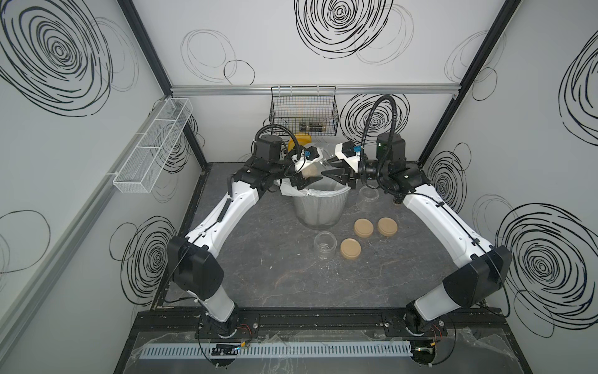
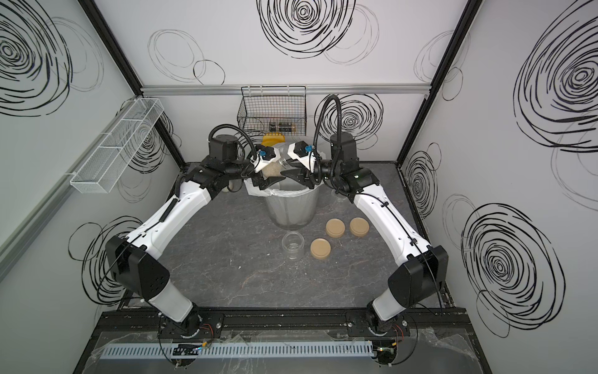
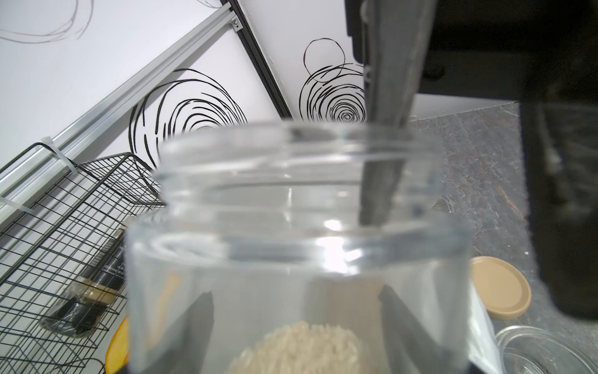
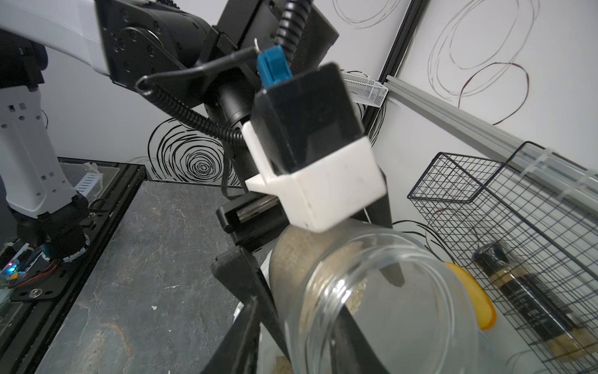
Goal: Empty moldy rice from jars
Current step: Pour the moldy rice from the jar into the trash bin.
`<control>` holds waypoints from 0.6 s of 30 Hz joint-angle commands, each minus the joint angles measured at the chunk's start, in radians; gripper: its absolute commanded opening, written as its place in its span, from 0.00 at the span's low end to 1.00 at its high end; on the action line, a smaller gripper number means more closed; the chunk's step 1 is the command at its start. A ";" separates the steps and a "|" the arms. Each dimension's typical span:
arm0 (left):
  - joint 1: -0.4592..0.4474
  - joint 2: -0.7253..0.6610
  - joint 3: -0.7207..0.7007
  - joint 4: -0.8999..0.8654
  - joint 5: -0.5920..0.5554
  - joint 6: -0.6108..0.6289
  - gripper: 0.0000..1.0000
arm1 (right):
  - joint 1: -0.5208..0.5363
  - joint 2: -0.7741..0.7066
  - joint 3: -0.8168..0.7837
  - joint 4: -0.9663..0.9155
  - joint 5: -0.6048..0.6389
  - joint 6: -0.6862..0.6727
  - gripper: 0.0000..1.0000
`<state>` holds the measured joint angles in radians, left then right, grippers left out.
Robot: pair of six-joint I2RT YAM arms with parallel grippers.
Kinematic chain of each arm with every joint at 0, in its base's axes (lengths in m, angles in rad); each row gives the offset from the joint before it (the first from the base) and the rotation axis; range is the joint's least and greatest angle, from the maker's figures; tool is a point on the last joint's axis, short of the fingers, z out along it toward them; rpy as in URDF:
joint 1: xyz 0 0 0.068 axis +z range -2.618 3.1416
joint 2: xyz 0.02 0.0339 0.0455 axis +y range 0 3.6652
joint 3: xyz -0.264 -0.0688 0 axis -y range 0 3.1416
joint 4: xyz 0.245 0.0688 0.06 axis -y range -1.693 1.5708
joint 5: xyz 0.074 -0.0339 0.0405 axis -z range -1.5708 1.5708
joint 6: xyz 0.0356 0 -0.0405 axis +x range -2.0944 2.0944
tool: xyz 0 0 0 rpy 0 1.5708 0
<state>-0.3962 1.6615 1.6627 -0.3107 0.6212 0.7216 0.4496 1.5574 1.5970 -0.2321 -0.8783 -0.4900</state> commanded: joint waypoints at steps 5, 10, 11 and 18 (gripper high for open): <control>-0.063 0.000 0.097 0.084 -0.060 0.090 0.64 | 0.027 0.056 0.050 -0.087 0.011 -0.009 0.28; -0.089 0.000 0.111 0.084 -0.104 0.125 0.68 | 0.026 0.062 0.054 -0.102 0.019 -0.009 0.17; -0.091 0.001 0.112 0.089 -0.105 0.125 0.70 | 0.027 0.060 0.052 -0.103 0.020 -0.009 0.14; -0.100 -0.039 0.019 0.200 -0.160 0.115 0.96 | 0.026 0.046 0.027 -0.073 0.019 0.026 0.00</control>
<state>-0.4652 1.6699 1.6886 -0.3206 0.4568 0.8742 0.4599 1.5986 1.6337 -0.3313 -0.8631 -0.4740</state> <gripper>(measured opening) 0.962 0.208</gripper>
